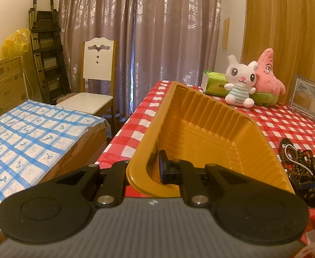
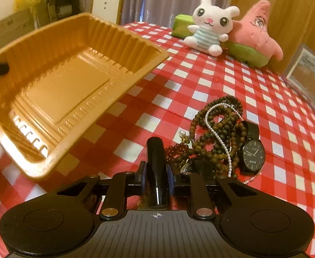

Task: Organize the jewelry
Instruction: 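Carry the black tube into the orange tray and open the right gripper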

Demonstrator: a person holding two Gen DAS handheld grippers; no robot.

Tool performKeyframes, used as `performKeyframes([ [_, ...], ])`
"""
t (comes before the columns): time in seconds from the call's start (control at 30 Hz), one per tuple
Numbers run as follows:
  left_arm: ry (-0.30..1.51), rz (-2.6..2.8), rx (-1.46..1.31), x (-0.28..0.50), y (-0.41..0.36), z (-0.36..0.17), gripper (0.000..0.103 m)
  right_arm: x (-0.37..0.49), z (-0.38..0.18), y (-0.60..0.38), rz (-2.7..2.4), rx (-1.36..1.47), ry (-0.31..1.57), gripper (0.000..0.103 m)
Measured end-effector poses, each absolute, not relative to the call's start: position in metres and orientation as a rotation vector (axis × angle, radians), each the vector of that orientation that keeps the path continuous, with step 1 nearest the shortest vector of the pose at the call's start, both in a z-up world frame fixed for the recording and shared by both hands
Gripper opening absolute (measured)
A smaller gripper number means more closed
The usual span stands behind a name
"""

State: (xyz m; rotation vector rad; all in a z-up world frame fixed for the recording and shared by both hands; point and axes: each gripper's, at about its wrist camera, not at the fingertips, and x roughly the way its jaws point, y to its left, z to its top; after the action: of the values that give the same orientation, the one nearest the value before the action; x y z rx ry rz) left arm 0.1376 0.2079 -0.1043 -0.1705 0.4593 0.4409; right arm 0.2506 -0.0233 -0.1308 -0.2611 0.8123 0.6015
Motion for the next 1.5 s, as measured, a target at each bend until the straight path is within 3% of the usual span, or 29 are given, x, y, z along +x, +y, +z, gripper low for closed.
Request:
performKeyframes([
  [0.3, 0.458, 0.437, -0.171, 0.136, 0.207, -0.104, 0.011, 0.269, -0.085, -0.064, 0.544, 0.127, 0.845, 0.020],
  [0.5, 0.461, 0.426, -0.169, 0.134, 0.205, -0.104, 0.011, 0.246, -0.068, -0.025, 0.687, 0.139, 0.840, 0.020],
  [1.0, 0.463, 0.377, -0.146, 0.131, 0.208, -0.100, 0.010, 0.223, -0.099, 0.032, 0.746, -0.013, 0.909, 0.020],
  [1.5, 0.474, 0.415, -0.113, 0.130, 0.194, -0.093, 0.007, 0.221, -0.082, -0.056, 0.640, 0.035, 0.910, 0.027],
])
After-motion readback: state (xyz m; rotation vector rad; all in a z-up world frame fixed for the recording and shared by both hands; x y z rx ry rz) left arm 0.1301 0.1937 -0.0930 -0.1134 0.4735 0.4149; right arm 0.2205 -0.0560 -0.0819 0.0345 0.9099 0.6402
